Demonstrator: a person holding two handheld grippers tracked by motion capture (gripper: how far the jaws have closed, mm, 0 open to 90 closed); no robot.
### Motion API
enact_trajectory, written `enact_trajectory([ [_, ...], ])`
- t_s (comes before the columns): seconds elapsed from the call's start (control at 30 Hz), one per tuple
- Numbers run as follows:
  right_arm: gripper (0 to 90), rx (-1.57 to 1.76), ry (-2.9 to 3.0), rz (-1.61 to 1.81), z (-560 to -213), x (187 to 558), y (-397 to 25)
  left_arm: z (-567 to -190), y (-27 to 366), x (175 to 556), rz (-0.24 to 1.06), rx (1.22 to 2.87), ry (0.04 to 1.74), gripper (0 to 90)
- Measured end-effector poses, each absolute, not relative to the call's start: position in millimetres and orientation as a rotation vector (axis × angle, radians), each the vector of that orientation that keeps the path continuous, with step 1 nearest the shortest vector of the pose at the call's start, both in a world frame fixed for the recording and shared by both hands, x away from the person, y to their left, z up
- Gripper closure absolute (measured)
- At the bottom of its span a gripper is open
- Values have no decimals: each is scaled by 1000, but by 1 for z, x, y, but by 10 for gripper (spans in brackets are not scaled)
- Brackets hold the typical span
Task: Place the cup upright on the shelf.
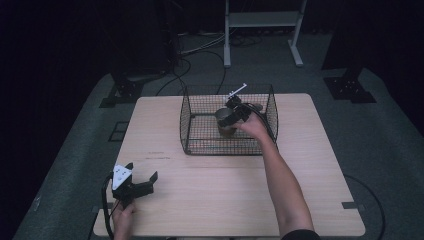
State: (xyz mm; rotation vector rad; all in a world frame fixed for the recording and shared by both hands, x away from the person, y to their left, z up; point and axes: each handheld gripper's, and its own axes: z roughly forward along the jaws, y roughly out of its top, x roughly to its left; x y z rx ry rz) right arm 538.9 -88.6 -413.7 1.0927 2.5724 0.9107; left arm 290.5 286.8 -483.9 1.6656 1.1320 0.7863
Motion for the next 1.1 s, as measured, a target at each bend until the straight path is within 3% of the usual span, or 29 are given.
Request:
enact_trajectory([
  [1.1,127,1038,2586,858,-414,533,-90,-484,288,291,785,1670,1129,0],
])
